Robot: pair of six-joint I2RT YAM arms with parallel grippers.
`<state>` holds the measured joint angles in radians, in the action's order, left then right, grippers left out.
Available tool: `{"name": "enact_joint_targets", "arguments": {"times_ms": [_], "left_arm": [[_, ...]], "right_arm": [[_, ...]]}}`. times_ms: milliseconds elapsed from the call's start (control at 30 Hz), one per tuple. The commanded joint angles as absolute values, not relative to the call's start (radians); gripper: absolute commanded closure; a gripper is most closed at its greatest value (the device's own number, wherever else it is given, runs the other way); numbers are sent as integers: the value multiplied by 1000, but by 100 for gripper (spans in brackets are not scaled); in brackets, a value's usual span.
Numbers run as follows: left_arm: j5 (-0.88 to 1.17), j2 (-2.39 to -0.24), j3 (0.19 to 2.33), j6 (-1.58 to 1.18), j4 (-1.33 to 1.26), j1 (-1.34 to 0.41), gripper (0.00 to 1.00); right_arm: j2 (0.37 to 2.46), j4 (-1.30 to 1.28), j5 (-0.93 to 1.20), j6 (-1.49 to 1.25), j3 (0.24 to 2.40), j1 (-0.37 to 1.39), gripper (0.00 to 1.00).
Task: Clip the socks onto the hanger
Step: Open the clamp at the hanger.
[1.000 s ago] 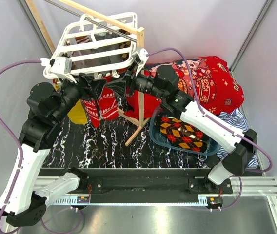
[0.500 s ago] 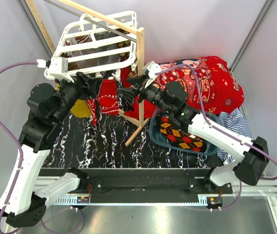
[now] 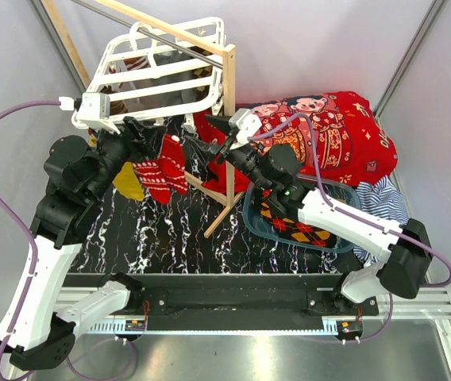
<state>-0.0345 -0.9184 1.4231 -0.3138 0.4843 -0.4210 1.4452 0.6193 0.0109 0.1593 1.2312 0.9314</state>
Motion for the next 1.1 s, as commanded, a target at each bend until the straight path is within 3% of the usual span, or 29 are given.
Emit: {"name": "enact_joint_targets", "arguments": {"times_ms": [0, 233, 500, 800, 1067], "left_arm": [[-55, -910, 1430, -307, 456, -422, 31], [-57, -907, 1430, -304, 459, -422, 31], [-49, -908, 1431, -311, 460, -422, 31], [-44, -908, 1431, -318, 460, -422, 31], [-46, -907, 1430, -316, 460, -422, 31]], "right_arm": [[1471, 689, -22, 212, 1295, 937, 27], [1497, 678, 23, 206, 1350, 937, 29], [1514, 686, 28, 202, 1370, 948, 39], [1542, 770, -133, 259, 1333, 989, 39], [1546, 842, -233, 282, 1307, 1009, 53]]}}
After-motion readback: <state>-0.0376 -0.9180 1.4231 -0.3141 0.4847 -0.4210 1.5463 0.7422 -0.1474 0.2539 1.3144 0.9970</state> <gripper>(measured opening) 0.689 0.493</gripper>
